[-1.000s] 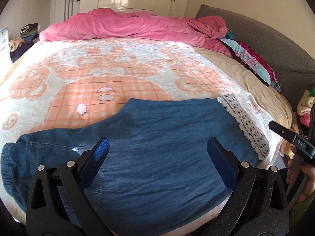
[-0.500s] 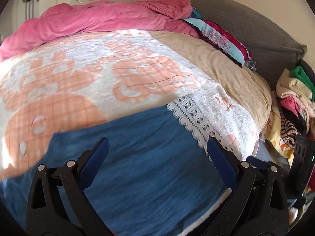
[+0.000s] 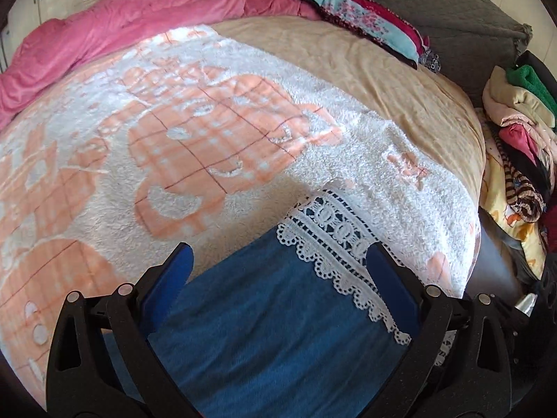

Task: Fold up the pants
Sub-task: 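Grasp the lace trim with the left tool while the right tool grasps the lace beside it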

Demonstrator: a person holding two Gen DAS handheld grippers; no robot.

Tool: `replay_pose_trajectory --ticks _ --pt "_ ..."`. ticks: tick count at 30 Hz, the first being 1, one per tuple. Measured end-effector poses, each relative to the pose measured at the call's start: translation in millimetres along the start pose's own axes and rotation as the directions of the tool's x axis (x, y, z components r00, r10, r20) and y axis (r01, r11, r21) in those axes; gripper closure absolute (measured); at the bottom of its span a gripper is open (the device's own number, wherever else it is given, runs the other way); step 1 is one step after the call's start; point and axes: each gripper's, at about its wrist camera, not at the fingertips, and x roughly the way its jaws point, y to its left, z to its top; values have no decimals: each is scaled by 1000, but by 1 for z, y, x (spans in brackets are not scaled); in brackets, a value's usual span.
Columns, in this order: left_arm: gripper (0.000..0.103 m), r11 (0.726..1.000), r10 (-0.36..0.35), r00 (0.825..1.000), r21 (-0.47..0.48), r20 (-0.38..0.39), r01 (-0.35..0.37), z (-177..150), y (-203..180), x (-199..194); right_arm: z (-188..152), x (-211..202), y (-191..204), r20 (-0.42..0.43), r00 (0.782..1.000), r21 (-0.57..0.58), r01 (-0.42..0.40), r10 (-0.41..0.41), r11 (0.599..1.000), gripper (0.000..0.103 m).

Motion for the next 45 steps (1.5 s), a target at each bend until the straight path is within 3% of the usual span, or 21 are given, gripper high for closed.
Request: replay_pose_trajectory --ticks 3,6,10,16,20,21,22,23,26,28,31,37,45 --pt "16 999 -34 999 5 -15 34 4 3 12 1 2 1 -2 1000 3 -2 2 1000 15" --pt "21 996 -85 996 21 -32 86 9 5 23 1 2 3 2 1000 -5 -7 7 1000 33" --pt "44 988 -145 985 45 -98 150 7 6 43 0 2 3 11 1000 -4 -23 23 1000 45" --pt "46 969 -238 965 41 -109 244 7 15 51 6 10 5 -4 1000 6 -28 28 1000 43" --pt "43 964 -253 962 52 -102 259 8 12 55 6 11 6 -2 999 11 -35 35 999 43" --pt "48 965 -250 963 56 -104 257 8 10 55 6 12 5 0 999 11 -37 37 999 45" --pt "61 960 -266 958 56 -107 273 8 9 55 6 12 5 3 999 8 -43 43 999 53" --pt "63 960 -268 957 55 -106 275 8 7 53 6 13 6 -2 998 -1 -61 61 998 66" --pt "74 966 -244 964 64 -105 251 7 4 50 6 14 10 -5 997 -21 -75 75 997 70" --pt "87 970 -232 970 50 -80 236 7 7 44 6 14 10 -1 995 -20 -103 103 995 71" --pt "93 962 -271 961 2 -50 271 3 16 35 8 10 11 20 984 -22 -177 178 984 75" --pt "94 945 -325 946 -31 20 325 0 29 -1 7 -8 30 81 952 -108 -285 294 952 75" --pt "94 932 -336 930 -86 148 351 -31 67 -77 -3 -23 82 79 904 -327 -374 420 868 75"
